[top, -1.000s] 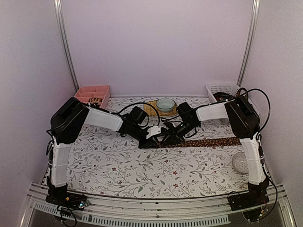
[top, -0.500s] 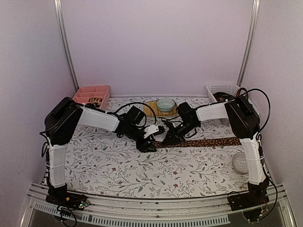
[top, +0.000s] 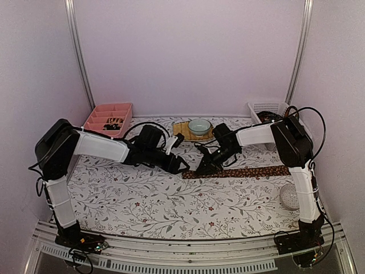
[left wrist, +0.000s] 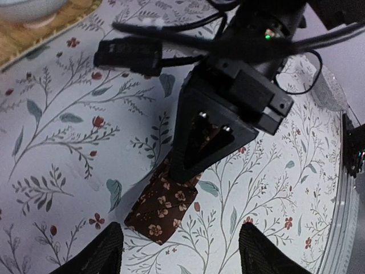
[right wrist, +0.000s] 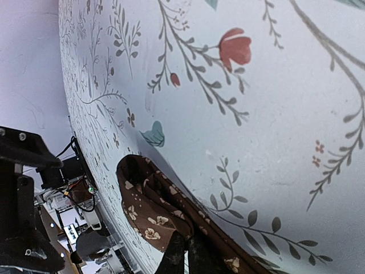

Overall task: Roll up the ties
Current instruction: Roll the tie at the center of the board.

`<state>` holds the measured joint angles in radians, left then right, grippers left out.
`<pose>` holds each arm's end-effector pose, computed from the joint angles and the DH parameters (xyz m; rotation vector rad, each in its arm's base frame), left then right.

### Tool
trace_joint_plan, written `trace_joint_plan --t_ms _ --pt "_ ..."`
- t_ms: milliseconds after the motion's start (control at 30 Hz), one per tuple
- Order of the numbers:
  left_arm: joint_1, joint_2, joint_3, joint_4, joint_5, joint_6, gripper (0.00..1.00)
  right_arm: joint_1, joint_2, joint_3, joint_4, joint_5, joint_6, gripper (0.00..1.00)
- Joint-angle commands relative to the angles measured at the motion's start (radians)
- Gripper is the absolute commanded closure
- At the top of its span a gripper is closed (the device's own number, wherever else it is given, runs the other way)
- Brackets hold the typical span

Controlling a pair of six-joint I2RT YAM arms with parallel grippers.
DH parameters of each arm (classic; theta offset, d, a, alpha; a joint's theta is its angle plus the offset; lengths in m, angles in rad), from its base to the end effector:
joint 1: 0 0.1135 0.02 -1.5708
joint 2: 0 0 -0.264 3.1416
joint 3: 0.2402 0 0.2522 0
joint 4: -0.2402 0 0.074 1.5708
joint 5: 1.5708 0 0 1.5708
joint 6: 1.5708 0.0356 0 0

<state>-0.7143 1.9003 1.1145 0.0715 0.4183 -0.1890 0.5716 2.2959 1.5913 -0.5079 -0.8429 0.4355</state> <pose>0.2939 -0.2739 0.1626 0.8415 2.2406 -0.9296 0.3682 0.2684 0.1066 0.4069 -2.7100 -1.3112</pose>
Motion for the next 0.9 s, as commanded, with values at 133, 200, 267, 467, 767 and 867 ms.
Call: trace_joint_plan --t_ms 133,200,267,467,767,867 --pt "-0.024 0.041 -0.115 0.195 -0.139 -0.52 0.36 0.01 0.042 -0.007 0.009 0.025 -0.005 0.97" --pt "-0.024 0.054 -0.133 0.228 -0.15 -0.558 0.36 0.01 0.042 -0.008 0.011 0.024 -0.005 0.97" --pt "-0.02 0.086 -0.14 0.263 -0.143 -0.597 0.36 0.01 0.042 -0.011 0.012 0.023 -0.004 0.97" --pt "-0.021 0.166 -0.146 0.359 -0.079 -0.711 0.41 0.01 0.039 -0.016 0.014 0.026 -0.003 0.97" --pt "-0.041 0.208 -0.162 0.428 -0.018 -0.787 0.48 0.01 0.039 -0.014 0.017 0.023 -0.001 0.97" --pt "-0.049 0.217 -0.164 0.433 -0.009 -0.805 0.49 0.011 0.04 -0.014 0.019 0.022 0.003 0.98"
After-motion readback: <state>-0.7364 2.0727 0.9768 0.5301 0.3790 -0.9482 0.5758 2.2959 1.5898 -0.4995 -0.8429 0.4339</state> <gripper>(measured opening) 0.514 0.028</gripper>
